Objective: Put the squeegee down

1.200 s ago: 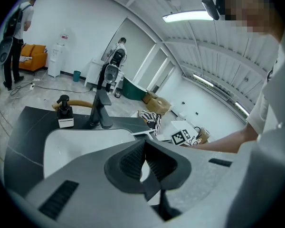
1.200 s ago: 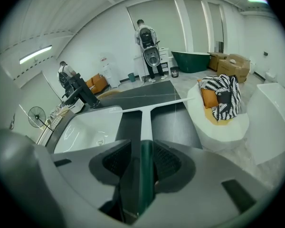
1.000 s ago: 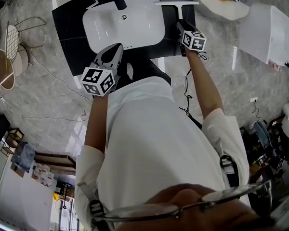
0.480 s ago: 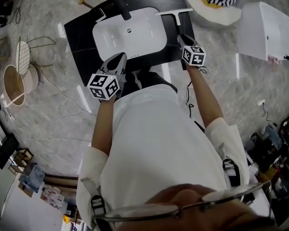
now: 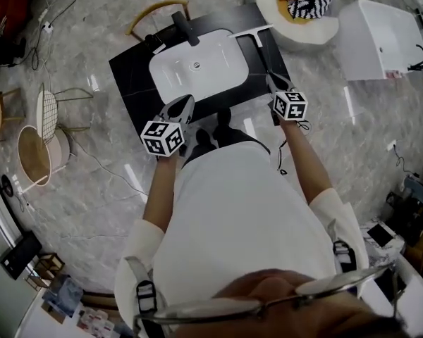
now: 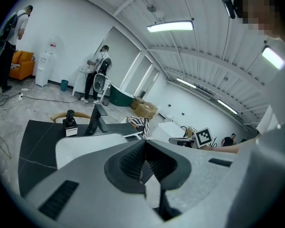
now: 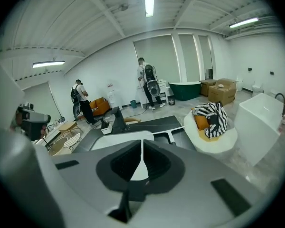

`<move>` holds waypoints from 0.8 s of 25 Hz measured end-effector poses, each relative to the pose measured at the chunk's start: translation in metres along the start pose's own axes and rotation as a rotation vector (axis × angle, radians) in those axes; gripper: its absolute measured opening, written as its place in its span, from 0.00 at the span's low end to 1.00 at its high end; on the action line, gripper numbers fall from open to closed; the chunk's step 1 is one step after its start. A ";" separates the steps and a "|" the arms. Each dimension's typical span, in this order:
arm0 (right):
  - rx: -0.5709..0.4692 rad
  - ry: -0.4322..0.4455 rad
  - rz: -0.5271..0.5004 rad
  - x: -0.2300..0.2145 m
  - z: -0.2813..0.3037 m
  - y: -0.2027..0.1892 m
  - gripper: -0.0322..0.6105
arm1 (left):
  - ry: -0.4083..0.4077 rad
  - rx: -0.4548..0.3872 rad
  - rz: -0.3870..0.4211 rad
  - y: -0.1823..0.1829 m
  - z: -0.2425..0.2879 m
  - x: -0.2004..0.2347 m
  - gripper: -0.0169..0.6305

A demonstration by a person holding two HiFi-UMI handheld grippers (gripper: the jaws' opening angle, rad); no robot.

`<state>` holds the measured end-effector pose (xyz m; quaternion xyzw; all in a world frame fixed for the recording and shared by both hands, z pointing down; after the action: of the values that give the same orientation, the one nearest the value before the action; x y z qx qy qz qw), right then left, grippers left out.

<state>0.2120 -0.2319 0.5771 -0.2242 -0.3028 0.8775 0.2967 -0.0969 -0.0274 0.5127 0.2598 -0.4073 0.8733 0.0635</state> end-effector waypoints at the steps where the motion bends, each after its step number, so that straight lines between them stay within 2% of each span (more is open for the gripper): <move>1: -0.011 -0.005 -0.001 0.004 -0.007 -0.001 0.08 | -0.009 -0.004 0.011 0.001 -0.002 -0.003 0.03; 10: -0.063 -0.062 0.011 0.049 -0.071 -0.018 0.06 | -0.086 -0.012 0.140 -0.005 -0.021 -0.021 0.03; 13: -0.099 -0.055 0.055 0.068 -0.104 -0.029 0.06 | -0.126 -0.006 0.153 -0.012 -0.025 -0.030 0.03; 20: -0.152 -0.078 0.046 0.090 -0.149 -0.052 0.06 | -0.172 -0.005 0.177 -0.021 -0.024 -0.048 0.03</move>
<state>0.2523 -0.0796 0.4858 -0.2187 -0.3748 0.8666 0.2465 -0.0590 0.0096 0.4899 0.2966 -0.4347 0.8489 -0.0485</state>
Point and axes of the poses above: the fingertips, and each gripper's own axes: z forward along the fingers, x to its left, y out of its top, the point moved 9 cm from there along -z, backward along the fingers, and after that the axes turned 10 degrees about x, right-handed, at the moved point
